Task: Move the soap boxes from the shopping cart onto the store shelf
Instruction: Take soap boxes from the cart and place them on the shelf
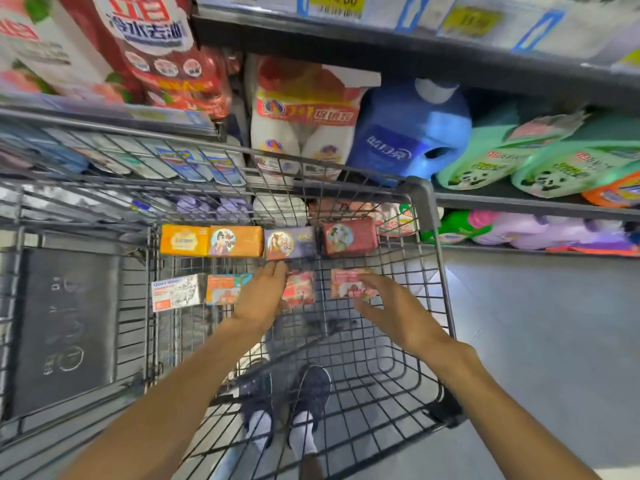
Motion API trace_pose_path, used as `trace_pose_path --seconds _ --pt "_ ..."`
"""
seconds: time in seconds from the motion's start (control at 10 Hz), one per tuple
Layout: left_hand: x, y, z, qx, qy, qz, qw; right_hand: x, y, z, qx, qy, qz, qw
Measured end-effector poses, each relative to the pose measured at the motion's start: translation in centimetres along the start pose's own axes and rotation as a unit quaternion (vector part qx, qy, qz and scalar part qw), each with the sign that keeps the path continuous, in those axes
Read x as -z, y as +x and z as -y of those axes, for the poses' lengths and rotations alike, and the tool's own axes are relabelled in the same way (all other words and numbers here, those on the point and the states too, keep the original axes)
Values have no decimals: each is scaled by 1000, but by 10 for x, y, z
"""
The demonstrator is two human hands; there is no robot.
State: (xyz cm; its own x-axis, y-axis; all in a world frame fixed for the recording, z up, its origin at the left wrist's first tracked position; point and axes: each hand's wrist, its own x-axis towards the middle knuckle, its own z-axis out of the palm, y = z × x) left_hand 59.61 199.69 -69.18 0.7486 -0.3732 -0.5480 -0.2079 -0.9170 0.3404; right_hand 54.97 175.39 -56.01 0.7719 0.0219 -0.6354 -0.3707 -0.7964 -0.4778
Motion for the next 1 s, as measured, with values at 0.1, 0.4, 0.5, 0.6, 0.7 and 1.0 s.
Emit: trace_pose_path --seconds 0.1,0.4,0.5,0.6,0.7,1.0 --pt "9 -7 -7 45 -156 -39 986 7 7 6 -4 -29 15 999" --pt "35 -67 18 40 -194 -10 980 -12 62 5 -39 -149 -23 988" --pt "33 -72 26 47 -223 -7 974 -27 75 -11 -74 -143 -10 987" --pt "32 -75 27 50 -210 -12 976 -40 76 -33 -48 -127 -16 991" --pt "31 -78 24 58 -222 -20 973 -45 75 -40 -29 -126 -37 991" --pt "68 -84 7 62 -228 -1 972 -26 58 -30 -32 -112 -11 993"
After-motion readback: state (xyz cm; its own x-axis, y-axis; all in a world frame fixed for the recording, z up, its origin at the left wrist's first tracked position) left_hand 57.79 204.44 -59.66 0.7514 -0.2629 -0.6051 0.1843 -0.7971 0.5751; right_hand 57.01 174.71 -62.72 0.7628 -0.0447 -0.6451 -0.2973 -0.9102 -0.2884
